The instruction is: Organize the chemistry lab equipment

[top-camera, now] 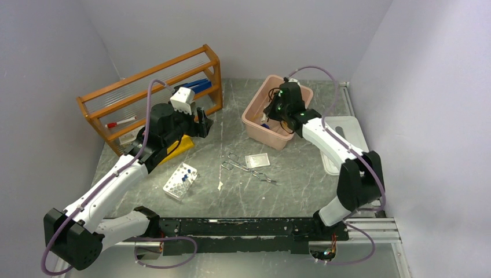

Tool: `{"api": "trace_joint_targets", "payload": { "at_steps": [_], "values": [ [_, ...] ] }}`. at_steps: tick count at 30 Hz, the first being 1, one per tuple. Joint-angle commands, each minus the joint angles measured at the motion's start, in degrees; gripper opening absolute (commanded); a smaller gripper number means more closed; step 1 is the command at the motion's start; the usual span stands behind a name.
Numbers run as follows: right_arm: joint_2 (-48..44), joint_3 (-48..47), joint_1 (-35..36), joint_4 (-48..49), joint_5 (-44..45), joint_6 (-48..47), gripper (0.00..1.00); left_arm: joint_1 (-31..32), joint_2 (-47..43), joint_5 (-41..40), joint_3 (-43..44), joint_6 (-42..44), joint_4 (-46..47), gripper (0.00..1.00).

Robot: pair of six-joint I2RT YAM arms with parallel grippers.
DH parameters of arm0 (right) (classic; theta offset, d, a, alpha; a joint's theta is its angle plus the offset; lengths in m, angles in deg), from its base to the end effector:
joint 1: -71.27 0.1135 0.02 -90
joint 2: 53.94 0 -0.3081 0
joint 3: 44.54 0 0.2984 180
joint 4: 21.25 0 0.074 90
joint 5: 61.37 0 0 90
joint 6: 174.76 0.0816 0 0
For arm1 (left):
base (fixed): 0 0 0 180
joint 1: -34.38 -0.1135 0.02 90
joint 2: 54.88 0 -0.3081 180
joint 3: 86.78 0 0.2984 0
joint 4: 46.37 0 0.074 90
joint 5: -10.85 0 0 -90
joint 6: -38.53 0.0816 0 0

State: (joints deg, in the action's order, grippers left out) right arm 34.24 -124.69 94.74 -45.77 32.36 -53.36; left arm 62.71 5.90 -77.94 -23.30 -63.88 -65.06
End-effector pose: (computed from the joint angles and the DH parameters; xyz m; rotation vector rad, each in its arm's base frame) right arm 0.4027 0.1691 0.2961 0.1893 2.1695 0.4869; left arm 0.2784 -0.1521 0.3536 0.2753 1.8610 -0.5121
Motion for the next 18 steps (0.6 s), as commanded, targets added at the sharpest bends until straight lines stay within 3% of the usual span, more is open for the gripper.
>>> {"api": "trace_joint_targets", "payload": {
  "at_steps": [1,9,18],
  "values": [
    [5.8,-4.4,-0.1,2.9,-7.7,0.9,0.00,-0.3,0.5,1.5,-0.2,0.0,1.0,0.80],
    [13.4,-6.7,-0.1,0.0,-5.1,1.2,0.02,-0.3,0.8,1.4,-0.1,0.0,0.9,0.80],
    [12.7,-7.4,0.0,-4.5,1.7,0.2,0.31,-0.3,0.7,1.4,0.0,-0.1,0.8,0.80]
  ]
}}
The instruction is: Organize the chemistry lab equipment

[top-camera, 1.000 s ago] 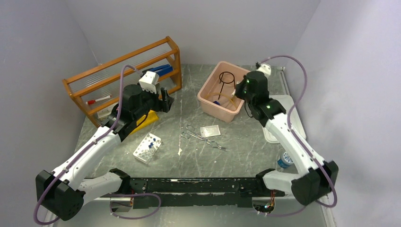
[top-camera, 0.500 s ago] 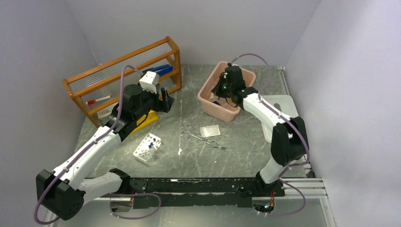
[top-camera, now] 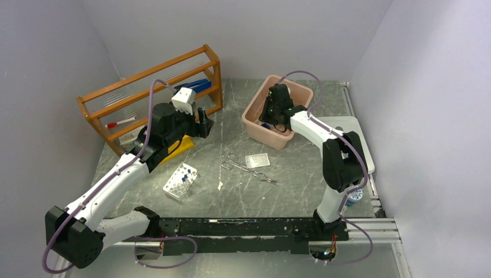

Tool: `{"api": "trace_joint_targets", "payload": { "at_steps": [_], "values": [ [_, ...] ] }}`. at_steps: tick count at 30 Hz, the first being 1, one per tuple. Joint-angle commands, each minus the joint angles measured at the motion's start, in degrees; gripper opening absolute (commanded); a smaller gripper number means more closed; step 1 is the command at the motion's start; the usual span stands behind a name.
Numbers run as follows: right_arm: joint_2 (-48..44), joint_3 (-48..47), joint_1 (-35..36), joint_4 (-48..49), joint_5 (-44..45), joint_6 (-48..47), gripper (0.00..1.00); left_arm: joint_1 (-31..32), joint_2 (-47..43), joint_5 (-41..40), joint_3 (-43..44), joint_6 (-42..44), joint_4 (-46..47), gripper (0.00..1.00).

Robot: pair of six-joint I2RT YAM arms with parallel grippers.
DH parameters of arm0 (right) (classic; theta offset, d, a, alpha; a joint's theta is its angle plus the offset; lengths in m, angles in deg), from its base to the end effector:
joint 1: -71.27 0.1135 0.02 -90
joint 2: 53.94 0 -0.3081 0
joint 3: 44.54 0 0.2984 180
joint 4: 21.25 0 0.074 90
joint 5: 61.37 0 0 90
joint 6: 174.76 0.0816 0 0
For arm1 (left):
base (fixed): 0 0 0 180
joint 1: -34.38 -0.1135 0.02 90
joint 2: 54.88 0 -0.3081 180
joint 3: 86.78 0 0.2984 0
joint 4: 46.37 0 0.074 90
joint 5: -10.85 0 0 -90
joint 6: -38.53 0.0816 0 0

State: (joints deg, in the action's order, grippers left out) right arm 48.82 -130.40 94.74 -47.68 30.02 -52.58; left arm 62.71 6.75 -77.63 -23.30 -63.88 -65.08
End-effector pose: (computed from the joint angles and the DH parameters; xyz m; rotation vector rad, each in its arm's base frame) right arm 0.4473 0.1920 0.2205 0.1925 2.3642 0.4522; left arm 0.2813 -0.1541 0.3491 0.2812 1.8762 -0.5135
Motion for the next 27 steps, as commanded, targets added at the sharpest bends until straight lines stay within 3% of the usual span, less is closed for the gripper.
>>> {"api": "trace_joint_targets", "payload": {
  "at_steps": [1,5,11,20,27],
  "values": [
    [-2.8,-1.7,0.0,-3.0,4.4,-0.8,0.34,-0.3,-0.2,1.2,0.0,-0.1,0.7,0.80],
    [-7.1,-1.7,0.0,-4.3,4.3,-2.4,0.44,-0.3,-0.2,1.4,0.1,-0.2,0.6,0.80],
    [-14.6,0.6,0.7,-6.0,4.0,-5.4,0.52,-0.3,-1.0,1.3,0.1,-0.3,0.6,0.80],
    [-23.0,5.7,13.0,-13.8,9.6,-12.9,0.54,-0.3,-3.0,0.1,-0.4,-0.6,1.1,0.80],
    [-28.5,14.4,18.8,-23.1,10.4,-8.5,0.55,-0.3,-4.1,-0.6,-0.7,-1.0,1.4,0.80]
  ]
}}
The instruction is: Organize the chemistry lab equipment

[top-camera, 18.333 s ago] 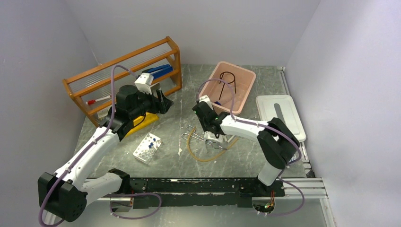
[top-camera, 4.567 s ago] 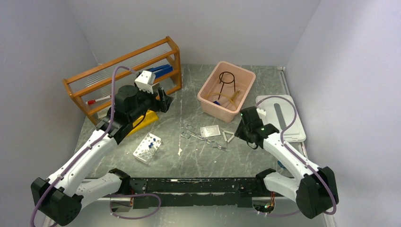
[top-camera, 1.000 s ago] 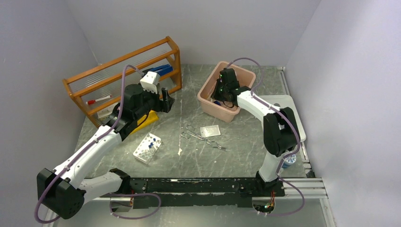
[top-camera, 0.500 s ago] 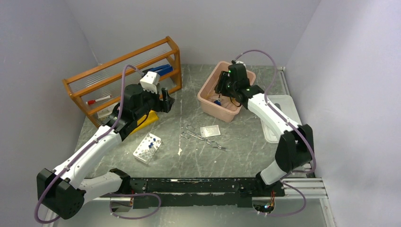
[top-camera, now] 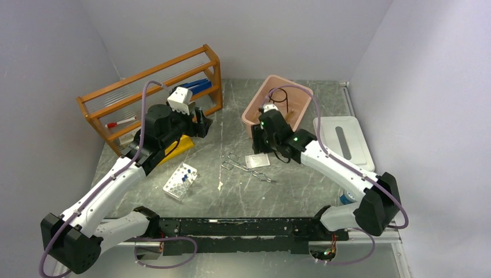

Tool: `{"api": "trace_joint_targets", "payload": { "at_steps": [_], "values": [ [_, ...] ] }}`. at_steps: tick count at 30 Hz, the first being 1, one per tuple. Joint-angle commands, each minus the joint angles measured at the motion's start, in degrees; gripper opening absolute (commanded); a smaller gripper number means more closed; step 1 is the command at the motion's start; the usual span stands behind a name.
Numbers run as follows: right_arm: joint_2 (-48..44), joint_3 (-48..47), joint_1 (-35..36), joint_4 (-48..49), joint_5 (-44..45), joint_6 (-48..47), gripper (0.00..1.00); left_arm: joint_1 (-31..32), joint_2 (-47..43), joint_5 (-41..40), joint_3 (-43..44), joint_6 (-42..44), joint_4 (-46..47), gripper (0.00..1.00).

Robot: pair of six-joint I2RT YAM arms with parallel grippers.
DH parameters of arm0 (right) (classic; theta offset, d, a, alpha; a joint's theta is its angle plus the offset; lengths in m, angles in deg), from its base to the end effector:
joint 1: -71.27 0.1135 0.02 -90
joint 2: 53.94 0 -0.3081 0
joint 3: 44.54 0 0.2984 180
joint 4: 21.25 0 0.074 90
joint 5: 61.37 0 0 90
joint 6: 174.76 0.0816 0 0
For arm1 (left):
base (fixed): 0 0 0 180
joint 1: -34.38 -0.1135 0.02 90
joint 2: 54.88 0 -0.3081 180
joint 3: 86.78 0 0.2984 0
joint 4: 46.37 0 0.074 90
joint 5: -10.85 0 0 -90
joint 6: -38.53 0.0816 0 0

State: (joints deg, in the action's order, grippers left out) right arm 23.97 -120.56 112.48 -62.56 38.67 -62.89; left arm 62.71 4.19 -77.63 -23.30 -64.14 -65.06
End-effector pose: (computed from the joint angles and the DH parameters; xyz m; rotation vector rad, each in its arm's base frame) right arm 0.2849 0.2306 0.2993 -0.3048 2.3172 0.3538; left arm 0.2718 -0.1490 0.3624 0.2712 1.8322 -0.5272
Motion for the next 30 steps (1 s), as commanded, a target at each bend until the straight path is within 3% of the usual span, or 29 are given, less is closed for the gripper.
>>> {"api": "trace_joint_targets", "payload": {
  "at_steps": [1,10,23,30],
  "values": [
    [-4.4,5.9,1.4,-9.4,1.9,2.8,0.55,-0.3,-1.9,-0.7,-0.8,-0.8,1.4,0.80],
    [-2.4,13.7,1.7,-12.2,2.6,7.1,0.59,-0.3,-1.7,0.5,-0.9,-1.0,1.9,0.80],
    [8.9,18.6,1.8,-1.5,-3.3,3.5,0.60,-0.3,-1.0,0.6,-0.8,-0.9,1.9,0.80],
    [7.5,20.8,3.3,-0.2,-11.9,3.0,0.59,-0.3,-1.1,0.3,-1.0,-0.8,2.0,0.80]
  ]
}}
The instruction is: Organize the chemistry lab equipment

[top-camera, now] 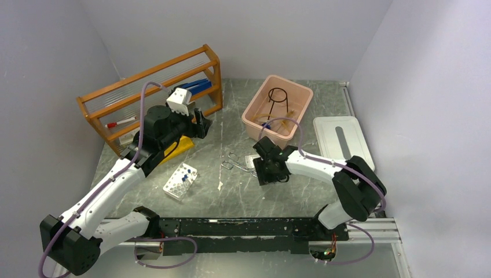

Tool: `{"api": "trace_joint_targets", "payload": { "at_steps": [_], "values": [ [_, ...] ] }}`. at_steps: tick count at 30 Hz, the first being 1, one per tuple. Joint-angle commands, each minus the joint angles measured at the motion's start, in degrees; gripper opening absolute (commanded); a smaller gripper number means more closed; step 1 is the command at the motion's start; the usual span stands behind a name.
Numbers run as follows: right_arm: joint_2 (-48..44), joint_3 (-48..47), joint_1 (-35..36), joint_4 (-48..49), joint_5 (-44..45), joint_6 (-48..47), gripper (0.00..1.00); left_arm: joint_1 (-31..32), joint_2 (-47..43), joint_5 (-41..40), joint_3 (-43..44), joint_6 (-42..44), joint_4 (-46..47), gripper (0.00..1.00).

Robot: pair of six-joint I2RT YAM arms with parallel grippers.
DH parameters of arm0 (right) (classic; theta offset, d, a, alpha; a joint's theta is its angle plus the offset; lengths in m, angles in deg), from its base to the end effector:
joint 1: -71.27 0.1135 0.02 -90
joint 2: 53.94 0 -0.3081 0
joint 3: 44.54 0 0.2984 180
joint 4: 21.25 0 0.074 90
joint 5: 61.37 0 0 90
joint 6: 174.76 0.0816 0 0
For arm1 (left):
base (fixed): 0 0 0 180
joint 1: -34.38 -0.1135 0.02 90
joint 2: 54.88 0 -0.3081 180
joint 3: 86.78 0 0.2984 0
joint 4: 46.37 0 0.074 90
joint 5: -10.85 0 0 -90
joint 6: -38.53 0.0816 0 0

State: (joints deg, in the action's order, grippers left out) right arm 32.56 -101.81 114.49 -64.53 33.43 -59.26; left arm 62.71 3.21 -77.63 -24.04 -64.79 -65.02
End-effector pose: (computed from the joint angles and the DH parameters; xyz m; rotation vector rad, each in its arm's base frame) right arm 0.2293 0.2061 0.1272 -0.4192 2.8080 0.1483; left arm 0.2679 -0.1469 0.3616 0.2604 1.8298 -0.5363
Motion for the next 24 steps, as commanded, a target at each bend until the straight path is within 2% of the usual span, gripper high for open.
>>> {"api": "trace_joint_targets", "payload": {
  "at_steps": [1,4,7,15,19,24],
  "values": [
    [-1.6,2.4,1.6,1.9,-7.9,-0.6,0.59,-0.3,-0.2,0.3,-0.2,-0.2,1.9,0.80],
    [-1.6,2.7,3.3,1.8,-11.1,0.2,0.56,-0.3,-0.1,0.4,-0.1,-0.1,1.8,0.80],
    [-0.3,2.2,6.3,0.4,-10.4,1.6,0.54,-0.3,-0.1,0.1,-0.1,-0.1,1.6,0.80],
    [6.6,-2.4,12.2,-8.1,2.1,5.5,0.46,-0.3,-0.1,0.2,-0.1,-0.2,1.7,0.80],
    [9.1,-2.8,12.3,-7.2,2.7,5.0,0.32,-0.3,-0.2,-0.2,-0.1,-0.1,1.5,0.80],
    [10.2,-2.3,12.3,-5.3,-0.5,3.4,0.15,-0.3,-0.4,-0.4,-0.2,-0.1,1.6,0.80]
  ]
}}
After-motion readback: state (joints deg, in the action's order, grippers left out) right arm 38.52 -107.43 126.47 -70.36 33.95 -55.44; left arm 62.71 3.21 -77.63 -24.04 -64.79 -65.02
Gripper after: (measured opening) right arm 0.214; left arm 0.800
